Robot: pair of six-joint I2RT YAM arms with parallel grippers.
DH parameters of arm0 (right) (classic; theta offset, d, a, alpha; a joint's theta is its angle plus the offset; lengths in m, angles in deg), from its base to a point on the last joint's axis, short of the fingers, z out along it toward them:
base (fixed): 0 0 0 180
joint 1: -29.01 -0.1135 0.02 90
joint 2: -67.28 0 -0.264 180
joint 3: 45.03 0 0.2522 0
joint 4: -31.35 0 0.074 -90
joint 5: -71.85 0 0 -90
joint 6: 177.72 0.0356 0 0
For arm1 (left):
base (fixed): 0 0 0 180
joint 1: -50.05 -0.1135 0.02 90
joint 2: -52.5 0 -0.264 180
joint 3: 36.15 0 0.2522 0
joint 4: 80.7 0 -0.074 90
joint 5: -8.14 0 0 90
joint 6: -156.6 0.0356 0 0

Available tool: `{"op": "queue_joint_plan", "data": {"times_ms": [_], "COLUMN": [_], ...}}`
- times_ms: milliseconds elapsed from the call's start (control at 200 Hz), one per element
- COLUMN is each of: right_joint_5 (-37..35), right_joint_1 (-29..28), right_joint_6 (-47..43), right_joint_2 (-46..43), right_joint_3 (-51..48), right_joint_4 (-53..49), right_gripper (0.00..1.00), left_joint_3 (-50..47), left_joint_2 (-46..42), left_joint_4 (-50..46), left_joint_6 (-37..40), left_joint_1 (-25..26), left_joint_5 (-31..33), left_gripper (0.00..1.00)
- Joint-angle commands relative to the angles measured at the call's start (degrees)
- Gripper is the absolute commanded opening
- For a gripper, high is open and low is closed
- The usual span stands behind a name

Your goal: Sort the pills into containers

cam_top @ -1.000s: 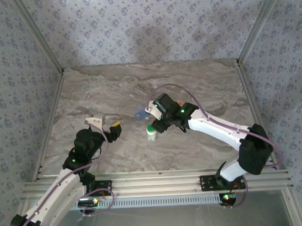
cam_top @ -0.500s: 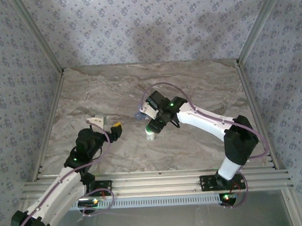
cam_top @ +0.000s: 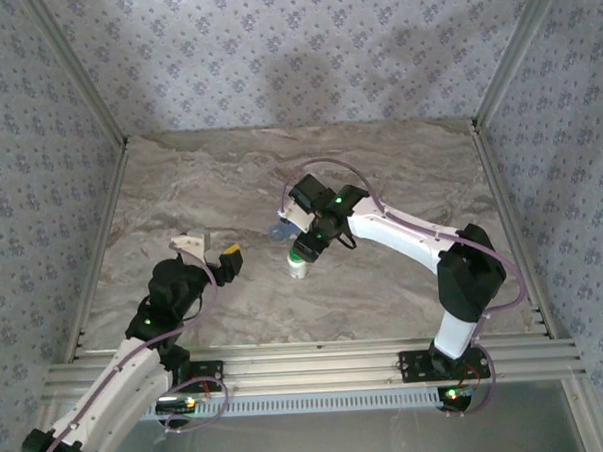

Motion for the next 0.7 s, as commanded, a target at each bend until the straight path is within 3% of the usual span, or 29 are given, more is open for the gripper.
{"op": "queue_joint_plan", "data": {"times_ms": [0, 285, 700], "right_joint_5": [1.0, 8.0, 8.0], "right_joint_1": [0.0, -0.4, -1.6], "right_joint_6": [2.4, 2.7, 4.8], "right_joint_2": [-0.3, -0.1, 1.1], "right_joint_3": [1.2, 1.9, 4.8], "right_joint_4": [-5.1, -4.3, -3.6], "right_gripper": [0.67, 0.69, 0.7], "left_joint_3": [0.7, 0.3, 0.2], "left_joint_2": [-1.2, -1.0, -0.8], "left_joint_4": [-0.1, 0.4, 0.4], "left_joint_6": [0.5, 0.5, 0.4], "left_joint_1": [-0.2, -0.2, -0.2], "left_joint_5": [-0.4, -0.3, -0.3], "left_gripper": [0.84, 0.84, 0.84]}}
